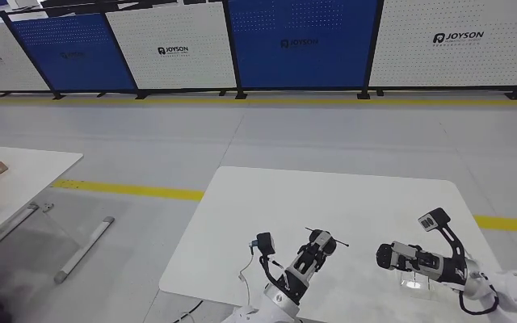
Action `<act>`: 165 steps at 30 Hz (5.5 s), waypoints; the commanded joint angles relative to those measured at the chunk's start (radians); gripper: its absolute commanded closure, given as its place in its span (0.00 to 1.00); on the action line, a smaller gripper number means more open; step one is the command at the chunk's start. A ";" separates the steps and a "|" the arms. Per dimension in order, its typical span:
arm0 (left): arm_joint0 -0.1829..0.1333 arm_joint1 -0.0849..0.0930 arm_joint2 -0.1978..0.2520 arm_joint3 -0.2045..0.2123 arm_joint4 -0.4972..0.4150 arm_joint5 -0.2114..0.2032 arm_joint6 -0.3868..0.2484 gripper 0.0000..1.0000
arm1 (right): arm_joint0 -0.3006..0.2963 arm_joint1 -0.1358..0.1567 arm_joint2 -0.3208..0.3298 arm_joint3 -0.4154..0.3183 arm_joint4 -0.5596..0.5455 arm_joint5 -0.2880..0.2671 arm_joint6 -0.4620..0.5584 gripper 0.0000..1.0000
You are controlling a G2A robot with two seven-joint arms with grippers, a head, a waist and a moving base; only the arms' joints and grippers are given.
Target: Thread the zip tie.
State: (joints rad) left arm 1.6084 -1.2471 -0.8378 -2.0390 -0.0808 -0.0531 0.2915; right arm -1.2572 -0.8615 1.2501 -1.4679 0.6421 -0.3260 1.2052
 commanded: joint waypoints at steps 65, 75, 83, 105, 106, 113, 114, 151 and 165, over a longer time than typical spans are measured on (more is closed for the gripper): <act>0.016 -0.026 -0.038 0.025 0.189 0.075 0.114 1.00 | 0.000 0.000 0.000 0.000 0.000 0.000 0.000 0.00; -0.063 -0.034 -0.029 0.236 0.316 0.189 0.039 1.00 | 0.000 0.000 0.000 0.000 0.000 0.000 0.000 0.00; -0.058 -0.026 -0.062 0.225 0.295 0.159 -0.036 1.00 | 0.000 0.000 0.000 0.000 0.000 0.000 0.000 0.00; 0.007 0.001 -0.173 0.185 0.141 0.077 -0.254 1.00 | 0.000 0.000 0.000 0.000 0.000 0.000 0.000 0.00; 0.007 0.001 -0.173 0.185 0.141 0.077 -0.254 1.00 | 0.000 0.000 0.000 0.000 0.000 0.000 0.000 0.00; -0.049 -0.025 -0.105 0.229 0.101 0.060 -0.162 1.00 | 0.000 0.000 0.000 0.000 0.000 0.000 0.000 0.00; -0.061 -0.029 -0.095 0.242 0.102 0.058 -0.144 1.00 | 0.000 0.000 0.000 0.000 0.000 0.000 0.000 0.00; -0.084 -0.036 -0.076 0.271 0.121 0.070 -0.121 1.00 | 0.141 0.058 -0.017 -0.140 -0.518 0.143 0.170 0.00; -0.084 -0.036 -0.076 0.271 0.121 0.070 -0.121 1.00 | 0.119 0.086 0.035 -0.231 -0.721 0.553 0.184 0.00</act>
State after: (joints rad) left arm 1.5242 -1.2833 -0.9136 -1.7681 0.0407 0.0164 0.1707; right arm -1.1393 -0.7751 1.2865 -1.6999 -0.0784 0.2254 1.3898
